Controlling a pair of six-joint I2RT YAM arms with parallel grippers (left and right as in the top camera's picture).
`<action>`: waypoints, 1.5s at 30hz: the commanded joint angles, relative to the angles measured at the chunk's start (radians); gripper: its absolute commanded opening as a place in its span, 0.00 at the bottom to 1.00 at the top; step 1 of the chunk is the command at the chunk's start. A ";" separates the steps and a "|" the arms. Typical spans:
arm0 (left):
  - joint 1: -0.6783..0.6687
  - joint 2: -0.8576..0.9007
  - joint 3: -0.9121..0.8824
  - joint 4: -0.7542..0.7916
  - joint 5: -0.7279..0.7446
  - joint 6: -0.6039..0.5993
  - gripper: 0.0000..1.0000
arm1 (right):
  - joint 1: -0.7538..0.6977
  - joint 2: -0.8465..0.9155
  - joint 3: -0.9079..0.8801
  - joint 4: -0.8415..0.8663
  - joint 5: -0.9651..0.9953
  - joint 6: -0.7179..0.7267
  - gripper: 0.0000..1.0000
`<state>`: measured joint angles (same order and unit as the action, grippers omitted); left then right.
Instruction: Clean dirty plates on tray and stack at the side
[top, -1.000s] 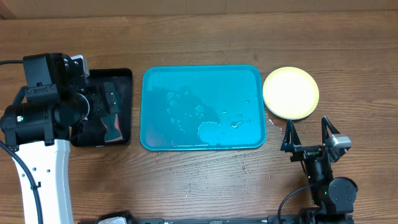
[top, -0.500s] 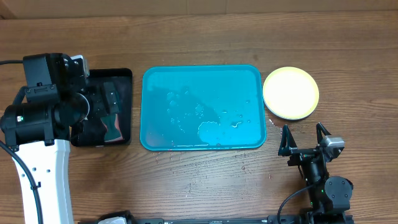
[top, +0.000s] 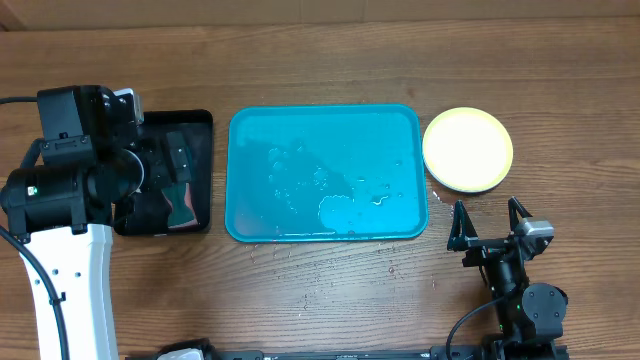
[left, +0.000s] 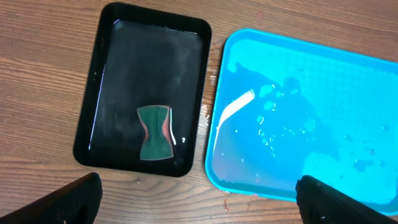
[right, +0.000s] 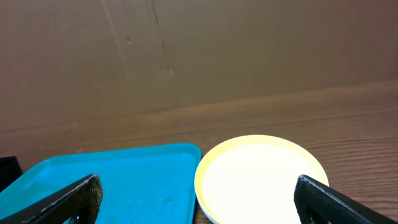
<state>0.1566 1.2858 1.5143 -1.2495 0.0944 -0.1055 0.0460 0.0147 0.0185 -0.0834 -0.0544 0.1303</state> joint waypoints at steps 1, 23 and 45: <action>0.000 0.004 0.013 0.000 0.010 -0.014 1.00 | -0.001 -0.012 -0.011 0.004 -0.006 0.000 1.00; -0.015 -0.811 -0.870 0.867 -0.015 0.060 1.00 | -0.001 -0.012 -0.011 0.004 -0.006 0.000 1.00; -0.017 -1.283 -1.509 1.205 -0.020 0.084 1.00 | -0.001 -0.012 -0.011 0.004 -0.006 0.000 1.00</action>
<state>0.1497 0.0189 0.0105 -0.0360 0.0856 -0.0441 0.0456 0.0135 0.0185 -0.0830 -0.0559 0.1303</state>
